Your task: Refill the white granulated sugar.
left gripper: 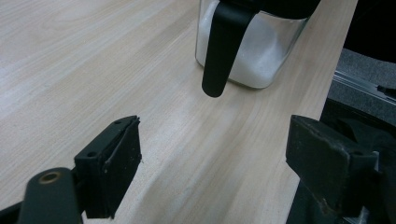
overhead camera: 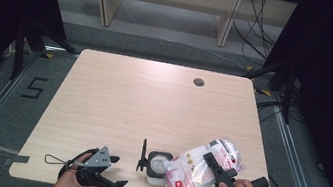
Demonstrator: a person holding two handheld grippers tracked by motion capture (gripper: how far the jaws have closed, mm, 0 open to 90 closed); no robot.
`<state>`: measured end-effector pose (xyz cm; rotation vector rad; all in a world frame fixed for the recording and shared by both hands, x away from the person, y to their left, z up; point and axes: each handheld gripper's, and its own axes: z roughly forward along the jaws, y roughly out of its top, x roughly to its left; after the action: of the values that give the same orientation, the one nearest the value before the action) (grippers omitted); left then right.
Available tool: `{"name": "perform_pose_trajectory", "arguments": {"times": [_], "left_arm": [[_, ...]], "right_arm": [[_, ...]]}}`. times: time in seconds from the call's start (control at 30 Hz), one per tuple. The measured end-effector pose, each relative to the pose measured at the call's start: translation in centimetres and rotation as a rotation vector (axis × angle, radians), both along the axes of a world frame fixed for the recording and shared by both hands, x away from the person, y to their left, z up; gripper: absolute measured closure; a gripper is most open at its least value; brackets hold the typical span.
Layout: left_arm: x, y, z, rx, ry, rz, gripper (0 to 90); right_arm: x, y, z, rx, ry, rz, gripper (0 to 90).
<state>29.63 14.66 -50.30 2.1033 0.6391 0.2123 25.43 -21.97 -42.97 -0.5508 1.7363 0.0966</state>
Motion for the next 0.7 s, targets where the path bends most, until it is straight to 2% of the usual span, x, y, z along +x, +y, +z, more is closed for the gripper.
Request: {"name": "perform_pose_trajectory", "arguments": {"times": [0.07, 0.13, 0.17, 0.23, 0.27, 0.37, 0.43, 0.53, 0.63, 0.7], "left_arm": [[-0.01, 0.05, 0.02, 0.003, 0.001, 0.000, 17.6], [0.00, 0.04, 0.00, 0.003, 0.002, 0.001, 17.6], [-0.03, 0.03, -0.02, 0.002, 0.003, 0.002, 17.6], [-0.23, -0.04, -0.09, -0.009, 0.023, 0.022, 17.6], [-0.18, -0.02, -0.06, -0.006, 0.019, 0.018, 17.6], [-0.13, -0.05, -0.05, -0.009, 0.022, 0.019, 17.6], [-0.15, -0.07, -0.09, -0.006, 0.025, 0.017, 17.6], [-0.14, -0.07, -0.11, -0.010, 0.024, 0.021, 17.6], [-0.15, -0.02, -0.07, -0.004, 0.024, 0.016, 17.6], [-0.13, -0.06, -0.10, -0.010, 0.023, 0.022, 17.6]], "right_arm": [[0.19, 0.04, 0.19, -0.013, -0.025, 0.043, 56.6], [0.21, 0.01, 0.16, -0.003, -0.019, 0.045, 56.7], [0.15, 0.04, 0.25, -0.016, -0.009, 0.031, 56.7], [0.08, -0.16, -0.02, 0.025, 0.016, 0.009, 56.8], [0.05, -0.24, -0.11, 0.041, 0.020, 0.005, 56.8], [0.19, -0.16, 0.25, 0.008, 0.003, 0.031, 56.9], [0.15, -0.39, 0.11, 0.031, 0.018, 0.010, 56.9], [0.23, -0.38, 0.39, 0.020, 0.001, 0.025, 57.0], [0.17, -0.45, 0.37, 0.025, 0.006, 0.019, 56.9], [0.16, -0.37, 0.47, 0.008, -0.003, 0.023, 57.0]]}}
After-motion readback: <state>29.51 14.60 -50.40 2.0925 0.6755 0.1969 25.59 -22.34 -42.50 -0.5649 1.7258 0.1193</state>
